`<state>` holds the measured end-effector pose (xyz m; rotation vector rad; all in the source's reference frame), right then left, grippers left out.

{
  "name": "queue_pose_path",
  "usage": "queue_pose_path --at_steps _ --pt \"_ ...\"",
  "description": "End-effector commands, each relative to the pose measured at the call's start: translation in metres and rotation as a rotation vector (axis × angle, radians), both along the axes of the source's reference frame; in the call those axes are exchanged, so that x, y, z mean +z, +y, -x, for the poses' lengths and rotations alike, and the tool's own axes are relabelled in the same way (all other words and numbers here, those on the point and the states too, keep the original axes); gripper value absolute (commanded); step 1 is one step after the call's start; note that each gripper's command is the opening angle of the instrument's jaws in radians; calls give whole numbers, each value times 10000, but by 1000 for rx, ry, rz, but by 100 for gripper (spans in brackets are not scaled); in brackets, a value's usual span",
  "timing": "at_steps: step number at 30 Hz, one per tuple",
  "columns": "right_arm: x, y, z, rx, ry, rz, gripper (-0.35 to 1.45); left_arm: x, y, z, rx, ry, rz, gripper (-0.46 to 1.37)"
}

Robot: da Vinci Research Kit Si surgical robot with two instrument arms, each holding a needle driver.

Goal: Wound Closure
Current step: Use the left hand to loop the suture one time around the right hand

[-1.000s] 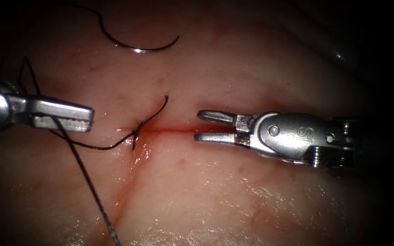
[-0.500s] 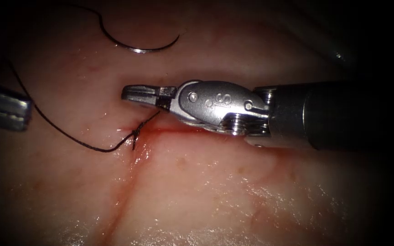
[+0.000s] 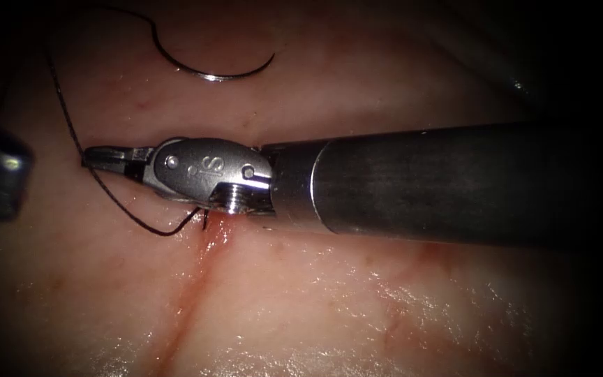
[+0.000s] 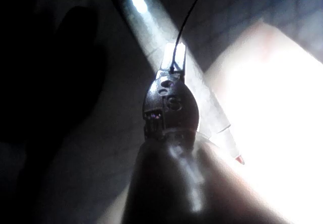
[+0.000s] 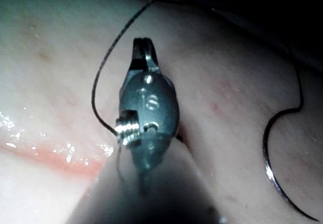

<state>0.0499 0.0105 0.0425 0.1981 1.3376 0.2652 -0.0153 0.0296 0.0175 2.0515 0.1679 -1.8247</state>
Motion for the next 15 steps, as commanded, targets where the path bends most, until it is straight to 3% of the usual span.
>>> queue_pose_path --at_steps 1,9,15 --pt "1 -1 -3 -12 19 -1 -35 3 0 2 16 -13 -2 -35" --pt "5 -1 -29 -67 148 6 -35 11 1 8 120 -118 10 -35" --pt "0 -1 -35 -60 288 6 -35 33 1 7 183 -163 -23 -35"
